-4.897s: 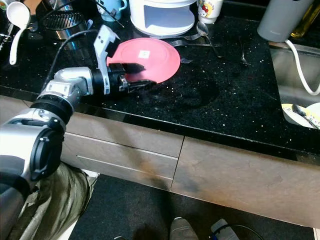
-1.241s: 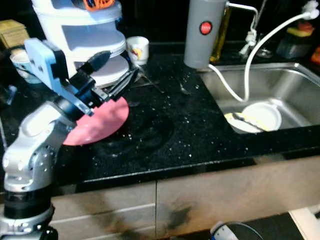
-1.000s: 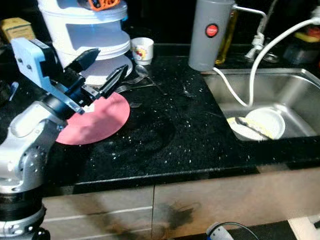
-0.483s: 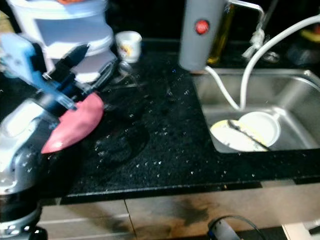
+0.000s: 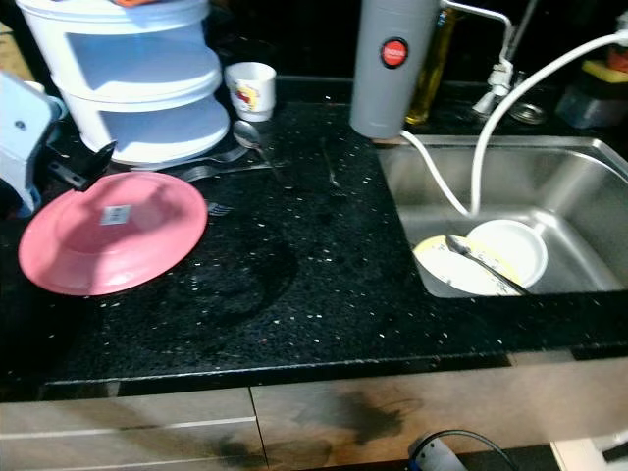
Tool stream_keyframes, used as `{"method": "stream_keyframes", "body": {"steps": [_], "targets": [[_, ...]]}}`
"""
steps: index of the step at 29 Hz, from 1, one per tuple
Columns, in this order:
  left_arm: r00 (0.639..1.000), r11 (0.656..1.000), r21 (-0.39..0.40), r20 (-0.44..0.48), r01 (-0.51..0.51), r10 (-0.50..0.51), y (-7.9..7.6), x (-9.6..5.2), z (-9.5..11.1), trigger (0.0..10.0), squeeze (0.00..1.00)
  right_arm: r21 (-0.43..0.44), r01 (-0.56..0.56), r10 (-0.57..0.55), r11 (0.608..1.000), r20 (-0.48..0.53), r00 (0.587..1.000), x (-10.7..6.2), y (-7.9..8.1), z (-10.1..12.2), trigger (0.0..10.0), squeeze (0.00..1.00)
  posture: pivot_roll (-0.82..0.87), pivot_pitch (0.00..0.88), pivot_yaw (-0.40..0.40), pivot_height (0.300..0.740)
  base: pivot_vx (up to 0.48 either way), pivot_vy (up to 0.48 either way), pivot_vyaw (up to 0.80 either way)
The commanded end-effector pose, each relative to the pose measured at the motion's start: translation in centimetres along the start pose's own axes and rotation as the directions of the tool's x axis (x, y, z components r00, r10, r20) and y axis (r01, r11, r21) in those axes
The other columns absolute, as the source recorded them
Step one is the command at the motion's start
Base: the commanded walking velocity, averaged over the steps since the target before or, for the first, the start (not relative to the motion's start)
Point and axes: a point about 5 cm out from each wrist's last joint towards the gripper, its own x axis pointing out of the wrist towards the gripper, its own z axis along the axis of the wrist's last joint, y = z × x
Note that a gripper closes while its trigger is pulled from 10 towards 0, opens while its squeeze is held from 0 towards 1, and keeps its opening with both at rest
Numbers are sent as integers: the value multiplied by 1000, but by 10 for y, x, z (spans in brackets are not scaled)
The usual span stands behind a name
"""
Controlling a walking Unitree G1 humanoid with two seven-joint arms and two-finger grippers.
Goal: Kitchen organization
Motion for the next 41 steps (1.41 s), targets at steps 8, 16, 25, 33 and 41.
{"method": "stream_keyframes", "body": {"steps": [8, 16, 25, 33, 41], "targets": [[975, 933, -358, -214, -19, -62, 1, 1, -59, 10000, 0, 19, -3, 3, 1000, -17, 1000, 0, 1, -4, 10000, 0, 7, 38, -61, 740, 0, 0, 0], [928, 852, -508, -240, 129, -284, -40, 16, -79, 10000, 0, 30, 5, -5, 1000, -13, 1000, 0, 0, -3, 10000, 0, -3, 34, -57, 740, 0, 0, 0], [790, 779, -433, -209, 454, -577, -83, 4, -72, 10000, 0, 39, 9, -9, 999, -12, 1000, 0, 0, -3, 10000, 0, -5, 36, -55, 740, 0, 0, 0], [597, 625, -316, -192, 714, -779, -106, -24, -64, 10000, 0, 34, 11, -10, 999, -13, 1000, 0, 0, -3, 10000, 0, 1, 35, -59, 740, 0, 0, 0], [450, 496, -238, -224, 835, -864, -113, -46, -59, 10000, 0, 30, 15, -14, 999, -10, 1000, 0, -1, -2, 10000, 0, 2, 32, -59, 740, 0, 0, 0]]}}
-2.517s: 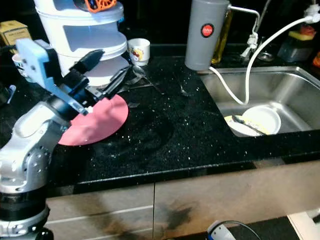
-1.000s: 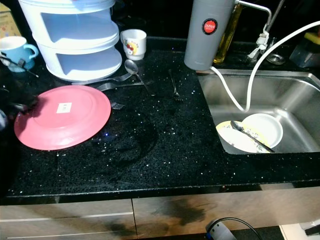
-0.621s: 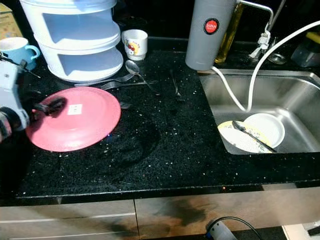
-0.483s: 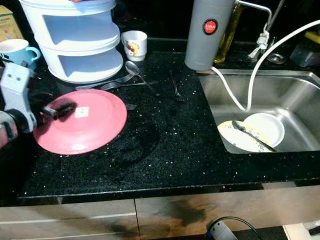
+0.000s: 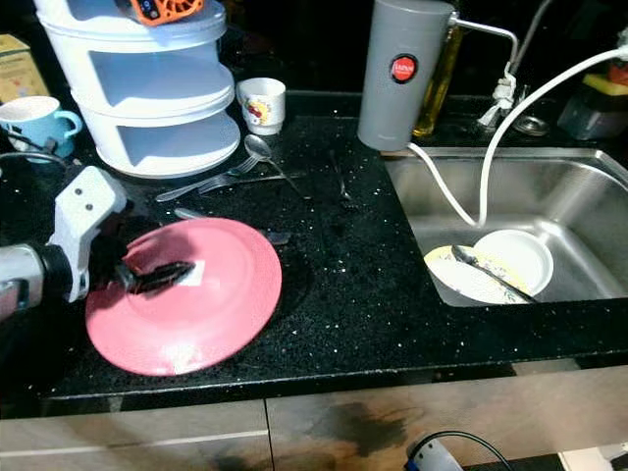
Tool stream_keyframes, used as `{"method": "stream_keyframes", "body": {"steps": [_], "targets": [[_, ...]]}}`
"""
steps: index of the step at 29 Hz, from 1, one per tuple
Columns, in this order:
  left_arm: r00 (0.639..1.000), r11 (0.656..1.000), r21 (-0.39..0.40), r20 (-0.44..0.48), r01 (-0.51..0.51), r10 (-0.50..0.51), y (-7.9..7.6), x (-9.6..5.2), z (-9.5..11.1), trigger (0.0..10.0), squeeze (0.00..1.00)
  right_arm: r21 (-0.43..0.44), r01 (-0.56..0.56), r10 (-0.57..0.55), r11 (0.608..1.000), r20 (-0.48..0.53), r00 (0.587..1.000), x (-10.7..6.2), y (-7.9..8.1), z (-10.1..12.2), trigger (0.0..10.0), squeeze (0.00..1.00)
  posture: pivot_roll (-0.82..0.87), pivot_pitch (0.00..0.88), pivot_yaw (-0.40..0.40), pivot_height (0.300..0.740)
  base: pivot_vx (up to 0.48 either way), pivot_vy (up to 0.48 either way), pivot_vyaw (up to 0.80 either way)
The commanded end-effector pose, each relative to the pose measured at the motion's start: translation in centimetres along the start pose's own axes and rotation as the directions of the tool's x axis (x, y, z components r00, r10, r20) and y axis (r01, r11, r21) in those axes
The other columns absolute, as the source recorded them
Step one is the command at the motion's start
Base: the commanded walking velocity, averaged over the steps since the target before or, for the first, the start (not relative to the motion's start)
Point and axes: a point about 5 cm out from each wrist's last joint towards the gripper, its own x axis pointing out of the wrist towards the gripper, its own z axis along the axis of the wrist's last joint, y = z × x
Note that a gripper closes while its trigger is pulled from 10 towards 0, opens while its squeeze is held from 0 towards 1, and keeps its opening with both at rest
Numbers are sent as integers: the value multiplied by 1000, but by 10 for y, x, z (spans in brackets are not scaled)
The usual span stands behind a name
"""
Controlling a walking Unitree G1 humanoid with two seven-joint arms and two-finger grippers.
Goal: Kitchen organization
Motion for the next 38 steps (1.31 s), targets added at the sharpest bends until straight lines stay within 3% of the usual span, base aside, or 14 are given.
{"method": "stream_keyframes", "body": {"steps": [1, 10, 19, 27, 34, 38], "targets": [[973, 987, -96, -181, 125, -141, -20, 11, -38, 10000, 0, -5, 2, -2, 1000, -4, 1000, 0, 0, -1, 10000, 0, 2, 32, -60, 740, 0, 0, 0], [965, 985, -53, -198, 164, -171, -24, 4, -31, 10000, 0, -4, 5, -5, 1000, -5, 1000, 0, 0, 0, 10000, 0, -1, 28, -58, 740, 0, 0, 0], [939, 949, -10, -140, 316, -314, -45, 1, -15, 10000, 0, -5, 6, -6, 1000, -6, 1000, 0, 0, -1, 10000, 0, 0, 24, -59, 740, 0, 0, 0], [946, 956, 20, -147, 294, -288, -42, -2, -11, 10000, 0, -9, 6, -6, 1000, -5, 1000, 0, 0, -1, 10000, 0, -1, 23, -58, 740, 0, 0, 0], [918, 916, 68, -58, 396, -392, -58, -11, 9, 10000, 0, -8, 3, -3, 1000, -8, 1000, 0, 1, -1, 10000, 0, 1, 29, -58, 740, 0, 0, 0], [914, 911, 83, -49, 404, -402, -59, -12, 11, 10000, 0, -9, 1, -1, 1000, -8, 1000, 0, 1, -1, 10000, 0, 2, 29, -57, 740, 0, 0, 0]]}}
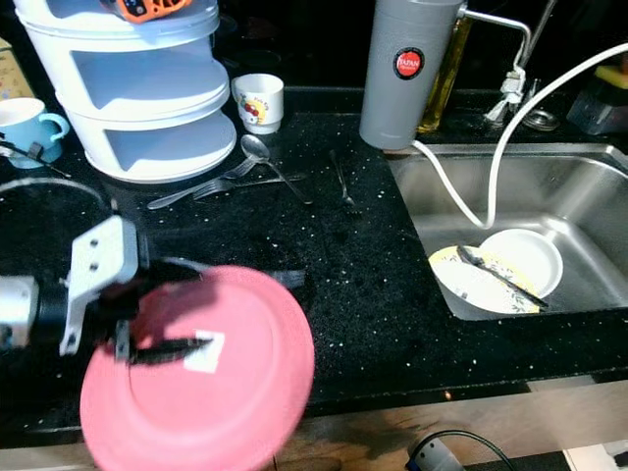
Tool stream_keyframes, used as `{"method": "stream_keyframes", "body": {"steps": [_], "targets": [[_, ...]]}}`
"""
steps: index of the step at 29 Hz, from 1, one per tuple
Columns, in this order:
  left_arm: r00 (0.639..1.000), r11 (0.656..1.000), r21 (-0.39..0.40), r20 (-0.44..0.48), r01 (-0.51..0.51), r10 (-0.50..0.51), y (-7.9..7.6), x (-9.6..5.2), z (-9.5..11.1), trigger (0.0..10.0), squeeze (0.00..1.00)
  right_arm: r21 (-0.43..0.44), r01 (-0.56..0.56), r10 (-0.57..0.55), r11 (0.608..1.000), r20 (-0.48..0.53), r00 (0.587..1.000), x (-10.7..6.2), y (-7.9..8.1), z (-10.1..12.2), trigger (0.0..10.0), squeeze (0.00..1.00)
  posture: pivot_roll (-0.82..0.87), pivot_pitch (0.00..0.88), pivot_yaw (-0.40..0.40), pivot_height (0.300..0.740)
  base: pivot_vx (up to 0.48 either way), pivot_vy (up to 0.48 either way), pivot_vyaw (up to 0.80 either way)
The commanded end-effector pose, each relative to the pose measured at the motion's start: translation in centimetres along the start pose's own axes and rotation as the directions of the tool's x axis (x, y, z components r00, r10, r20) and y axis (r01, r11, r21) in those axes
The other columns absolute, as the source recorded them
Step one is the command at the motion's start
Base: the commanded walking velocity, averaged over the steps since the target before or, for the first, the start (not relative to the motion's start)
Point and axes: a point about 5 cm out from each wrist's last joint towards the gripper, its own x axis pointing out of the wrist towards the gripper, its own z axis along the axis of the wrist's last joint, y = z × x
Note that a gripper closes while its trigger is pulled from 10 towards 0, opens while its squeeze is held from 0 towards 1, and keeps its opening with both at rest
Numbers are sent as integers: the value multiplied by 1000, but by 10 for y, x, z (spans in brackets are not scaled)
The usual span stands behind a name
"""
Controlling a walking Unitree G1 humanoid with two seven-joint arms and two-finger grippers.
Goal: Kitchen organization
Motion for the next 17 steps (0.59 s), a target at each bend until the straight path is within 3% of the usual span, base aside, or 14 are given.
{"method": "stream_keyframes", "body": {"steps": [1, 7, 9, 12, 17], "targets": [[996, 999, -46, -77, 29, -32, -4, 0, -11, 10000, 0, -7, -3, 3, 1000, -8, 1000, 0, 1, -2, 10000, 0, 2, 29, -57, 740, 0, 0, 0], [992, 997, -23, -100, -74, 71, 9, -3, -15, 10000, 0, -4, -4, 4, 1000, -6, 1000, 0, 1, -1, 10000, 0, 2, 31, -55, 740, 0, 0, 0], [974, 977, 4, -87, -212, 211, 26, -9, -13, 10000, 0, 0, -6, 6, 1000, -6, 1000, 0, 1, -1, 10000, 0, 2, 31, -56, 740, 0, 0, 0], [947, 950, 20, -74, -311, 311, 39, -15, -11, 10000, 0, 1, -7, 7, 1000, -6, 1000, 0, 1, -1, 10000, 0, 1, 31, -57, 740, 0, 0, 0], [934, 935, 38, -52, -352, 353, 45, -18, -7, 10000, 0, 1, -8, 8, 1000, -6, 1000, 0, 1, -1, 10000, 0, 0, 33, -57, 740, 0, 0, 0]]}}
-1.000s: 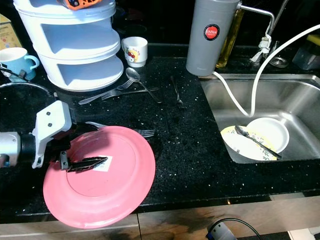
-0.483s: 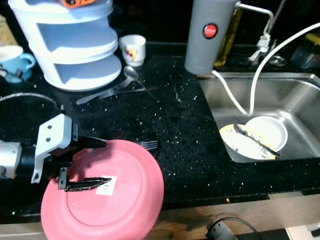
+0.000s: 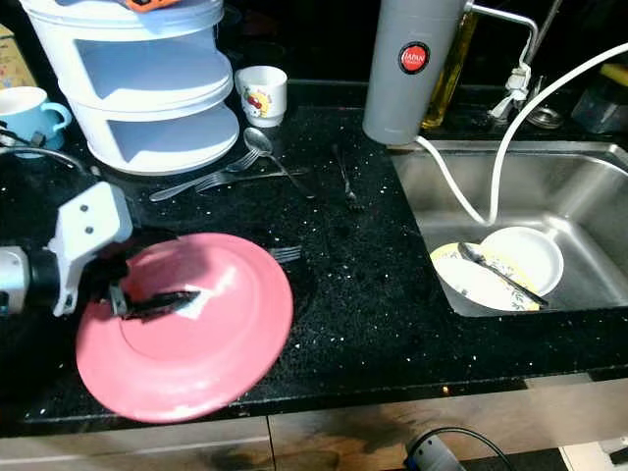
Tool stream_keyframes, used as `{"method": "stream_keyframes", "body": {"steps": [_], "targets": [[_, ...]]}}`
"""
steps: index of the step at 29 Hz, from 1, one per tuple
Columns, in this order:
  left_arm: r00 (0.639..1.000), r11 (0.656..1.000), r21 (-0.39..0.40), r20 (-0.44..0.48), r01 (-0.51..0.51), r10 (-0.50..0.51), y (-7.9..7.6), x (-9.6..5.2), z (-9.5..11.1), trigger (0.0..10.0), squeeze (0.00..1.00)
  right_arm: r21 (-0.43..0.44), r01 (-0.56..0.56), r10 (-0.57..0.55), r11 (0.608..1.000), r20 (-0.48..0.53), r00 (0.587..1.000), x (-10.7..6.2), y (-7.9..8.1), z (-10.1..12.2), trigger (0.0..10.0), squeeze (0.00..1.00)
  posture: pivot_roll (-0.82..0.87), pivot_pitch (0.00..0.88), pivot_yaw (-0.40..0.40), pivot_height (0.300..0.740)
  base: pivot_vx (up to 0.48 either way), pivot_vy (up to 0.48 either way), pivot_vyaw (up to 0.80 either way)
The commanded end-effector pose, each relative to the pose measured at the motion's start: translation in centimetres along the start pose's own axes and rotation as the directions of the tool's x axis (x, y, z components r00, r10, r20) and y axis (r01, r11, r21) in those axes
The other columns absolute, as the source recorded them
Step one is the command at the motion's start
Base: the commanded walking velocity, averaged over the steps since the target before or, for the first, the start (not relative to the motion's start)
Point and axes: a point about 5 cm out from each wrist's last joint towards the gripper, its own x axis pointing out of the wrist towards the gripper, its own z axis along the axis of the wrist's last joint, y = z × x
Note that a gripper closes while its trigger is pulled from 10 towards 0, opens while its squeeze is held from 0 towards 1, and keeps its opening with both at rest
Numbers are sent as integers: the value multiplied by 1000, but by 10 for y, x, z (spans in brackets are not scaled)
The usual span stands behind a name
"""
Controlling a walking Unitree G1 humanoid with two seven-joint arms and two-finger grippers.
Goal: Kitchen organization
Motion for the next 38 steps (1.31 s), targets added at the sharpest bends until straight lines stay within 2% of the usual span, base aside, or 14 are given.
{"method": "stream_keyframes", "body": {"steps": [1, 5, 9, 10, 12, 14, 23, 28, 30, 33, 38], "targets": [[1000, 1000, -19, 0, -4, 4, 0, 4, -4, 10000, 0, 0, -6, 6, 1000, -8, 1000, 0, 2, -2, 10000, 0, 0, 33, -57, 740, 0, 0, 0], [997, 999, -12, 59, 45, -44, -6, 3, 5, 10000, 0, 1, -5, 5, 1000, -7, 1000, 0, 2, -2, 10000, 0, 2, 33, -58, 740, 0, 0, 0], [971, 980, -17, 142, 197, -193, -27, 5, 16, 10000, 0, -1, -7, 7, 1000, -7, 1000, 0, 2, -2, 10000, 0, 4, 34, -58, 740, 0, 0, 0], [959, 969, -18, 150, 246, -240, -35, 6, 17, 10000, 0, -1, -6, 6, 1000, -7, 1000, 0, 2, -2, 10000, 0, 3, 34, -58, 740, 0, 0, 0], [950, 961, -20, 156, 277, -271, -40, 7, 17, 10000, 0, -1, -6, 6, 1000, -7, 1000, 0, 2, -1, 10000, 0, 3, 34, -58, 740, 0, 0, 0], [940, 945, -29, 118, 326, -320, -47, 8, 12, 10000, 0, -1, -6, 6, 1000, -7, 1000, 0, 2, -1, 10000, 0, 2, 34, -56, 740, 0, 0, 0], [945, 945, -47, 60, 323, -320, -45, 6, 2, 10000, 0, 1, -4, 4, 1000, -7, 1000, 0, 2, -1, 10000, 0, 0, 33, -54, 740, 0, 0, 0], [926, 924, -57, 61, 377, -374, -53, 5, 3, 10000, 0, 0, -2, 2, 1000, -8, 1000, 0, 2, -1, 10000, 0, -2, 32, -53, 740, 0, 0, 0], [886, 885, -62, 73, 462, -458, -65, 3, 5, 10000, 0, 0, 0, 0, 1000, -8, 1000, 0, 2, -1, 10000, 0, -3, 31, -52, 740, 0, 0, 0], [868, 867, -61, 73, 495, -490, -70, 3, 5, 10000, 0, -2, 1, -1, 1000, -7, 1000, 0, 2, -1, 10000, 0, -3, 31, -52, 740, 0, 0, 0], [864, 862, -61, 72, 503, -498, -72, 3, 5, 10000, 0, -4, 3, -3, 1000, -7, 1000, 0, 2, -1, 10000, 0, -4, 28, -50, 740, 0, 0, 0]]}}
